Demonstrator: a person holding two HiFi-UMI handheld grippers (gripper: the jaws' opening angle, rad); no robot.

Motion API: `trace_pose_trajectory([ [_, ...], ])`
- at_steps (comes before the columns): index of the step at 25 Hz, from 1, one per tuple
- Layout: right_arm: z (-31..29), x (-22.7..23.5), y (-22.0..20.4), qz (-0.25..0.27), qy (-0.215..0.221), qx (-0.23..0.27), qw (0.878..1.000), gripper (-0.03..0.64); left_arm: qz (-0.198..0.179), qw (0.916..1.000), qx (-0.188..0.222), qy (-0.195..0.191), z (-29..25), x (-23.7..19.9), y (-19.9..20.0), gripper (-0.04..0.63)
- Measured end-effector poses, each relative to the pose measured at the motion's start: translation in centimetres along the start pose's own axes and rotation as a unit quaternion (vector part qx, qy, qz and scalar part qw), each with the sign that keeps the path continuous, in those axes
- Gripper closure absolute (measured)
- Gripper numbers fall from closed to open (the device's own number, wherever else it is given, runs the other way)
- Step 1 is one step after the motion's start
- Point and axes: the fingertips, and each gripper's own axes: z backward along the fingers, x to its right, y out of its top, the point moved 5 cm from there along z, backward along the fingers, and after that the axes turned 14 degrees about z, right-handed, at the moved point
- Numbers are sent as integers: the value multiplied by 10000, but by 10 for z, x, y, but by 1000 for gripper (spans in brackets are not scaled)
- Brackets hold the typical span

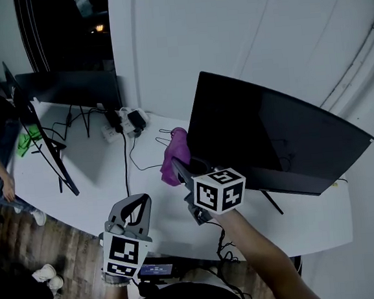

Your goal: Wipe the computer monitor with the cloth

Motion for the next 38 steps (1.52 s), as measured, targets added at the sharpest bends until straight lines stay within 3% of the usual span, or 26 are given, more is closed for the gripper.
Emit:
trace_pose_trajectory([
  [23,24,1,135,158,35,1404,9900,548,-149,9996,160,-153,-5,9,17,589],
  [38,43,-5,187,416,56,1866,9815,548,-221,9988,397,-161,-4,18,31,589],
])
